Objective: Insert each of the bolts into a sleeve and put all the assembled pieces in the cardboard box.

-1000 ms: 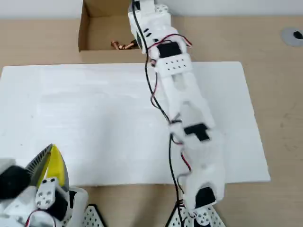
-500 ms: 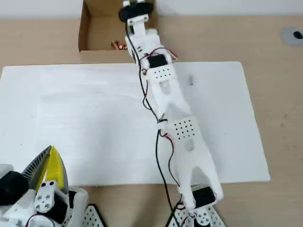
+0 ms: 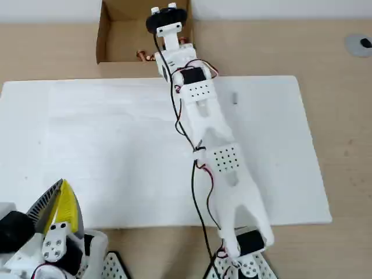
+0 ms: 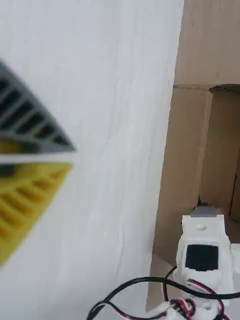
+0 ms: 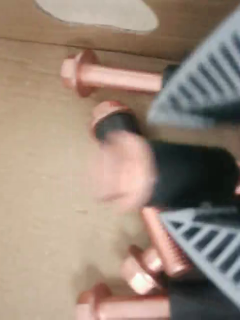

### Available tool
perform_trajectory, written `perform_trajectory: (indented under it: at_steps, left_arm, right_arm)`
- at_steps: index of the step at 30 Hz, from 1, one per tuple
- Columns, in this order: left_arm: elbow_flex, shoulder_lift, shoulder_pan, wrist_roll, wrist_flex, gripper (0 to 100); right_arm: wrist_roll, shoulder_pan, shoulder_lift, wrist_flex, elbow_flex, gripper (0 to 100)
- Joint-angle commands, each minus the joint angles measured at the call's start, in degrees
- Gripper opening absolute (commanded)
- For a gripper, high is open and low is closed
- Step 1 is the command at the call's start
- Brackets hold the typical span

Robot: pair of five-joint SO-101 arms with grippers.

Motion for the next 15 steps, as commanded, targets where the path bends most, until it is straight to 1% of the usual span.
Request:
perform_trajectory:
  at_steps: [1,8,11,15]
  left_arm:
    - [-0.5,-0.1,-0.5,0.3,-0.1,1]
    - [-0.5,-0.1,-0.5,0.3,-0.1,1]
    - [-0.5,-0.1,-0.5,0.3,-0.2,1]
    - [-0.5,-0.1,-0.5,0.3,-0.2,1]
  right_arm:
    - [-0.3,-1.4,-1.4,3.8,-4.7,19.6]
    - [-0.4,-3.0,-1.3,12.1,-13.1,19.6]
    - [-0.4,-3.6,-1.5,19.0,-18.4,19.6]
    - [-0.4,-4.1,-6.2,28.1,-18.4,19.5]
